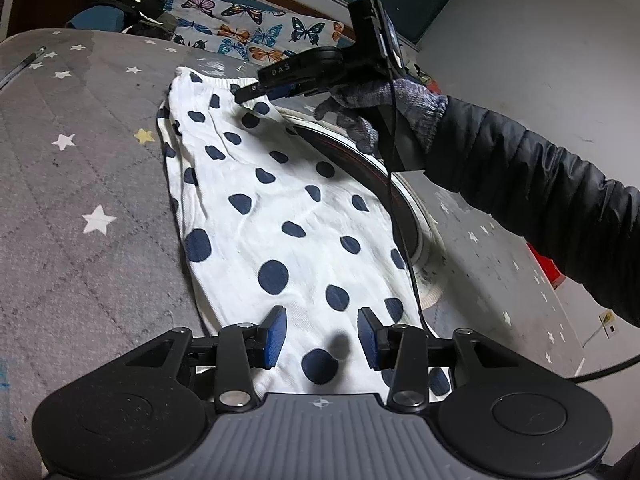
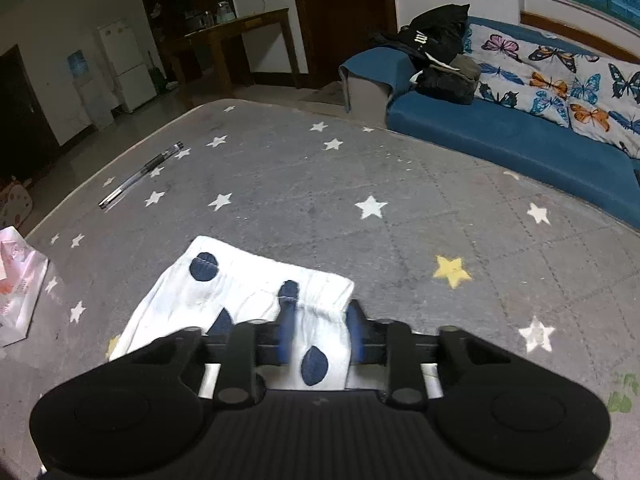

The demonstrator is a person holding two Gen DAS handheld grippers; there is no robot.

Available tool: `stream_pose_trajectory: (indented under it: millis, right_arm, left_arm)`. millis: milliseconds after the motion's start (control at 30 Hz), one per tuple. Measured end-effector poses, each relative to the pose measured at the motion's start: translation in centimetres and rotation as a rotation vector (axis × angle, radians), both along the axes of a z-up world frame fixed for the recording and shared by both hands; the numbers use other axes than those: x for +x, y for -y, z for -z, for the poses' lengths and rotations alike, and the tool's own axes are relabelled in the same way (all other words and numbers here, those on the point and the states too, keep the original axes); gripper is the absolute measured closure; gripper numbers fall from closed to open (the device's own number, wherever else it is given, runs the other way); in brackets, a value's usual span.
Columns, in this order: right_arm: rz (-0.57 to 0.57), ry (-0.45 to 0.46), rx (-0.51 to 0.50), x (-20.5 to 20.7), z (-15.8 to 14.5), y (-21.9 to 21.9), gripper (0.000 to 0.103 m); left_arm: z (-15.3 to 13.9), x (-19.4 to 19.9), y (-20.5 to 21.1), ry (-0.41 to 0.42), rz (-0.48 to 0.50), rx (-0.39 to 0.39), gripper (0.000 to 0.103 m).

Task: Fold clothes
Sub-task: 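Reach the right gripper to the pants waistband end and grasp it, then lift the waistband with the right gripper and fold it over toward the left gripper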

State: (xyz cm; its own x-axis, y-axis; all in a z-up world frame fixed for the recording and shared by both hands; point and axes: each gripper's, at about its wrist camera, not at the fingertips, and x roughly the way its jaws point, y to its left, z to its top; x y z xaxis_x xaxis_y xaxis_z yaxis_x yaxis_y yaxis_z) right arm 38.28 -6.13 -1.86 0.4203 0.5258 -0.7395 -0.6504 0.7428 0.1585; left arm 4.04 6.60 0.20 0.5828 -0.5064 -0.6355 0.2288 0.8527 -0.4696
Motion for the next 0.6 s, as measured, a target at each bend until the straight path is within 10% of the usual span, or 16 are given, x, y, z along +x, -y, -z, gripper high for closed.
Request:
stream_pose_trajectory:
  millis: [600]
  right_arm:
    - [-0.057, 0.060, 0.092, -4.1, -5.6, 0.9, 0.095]
  left_arm:
    - [-0.1, 1.6, -0.8, 0.005, -0.094, 0.017, 0.058]
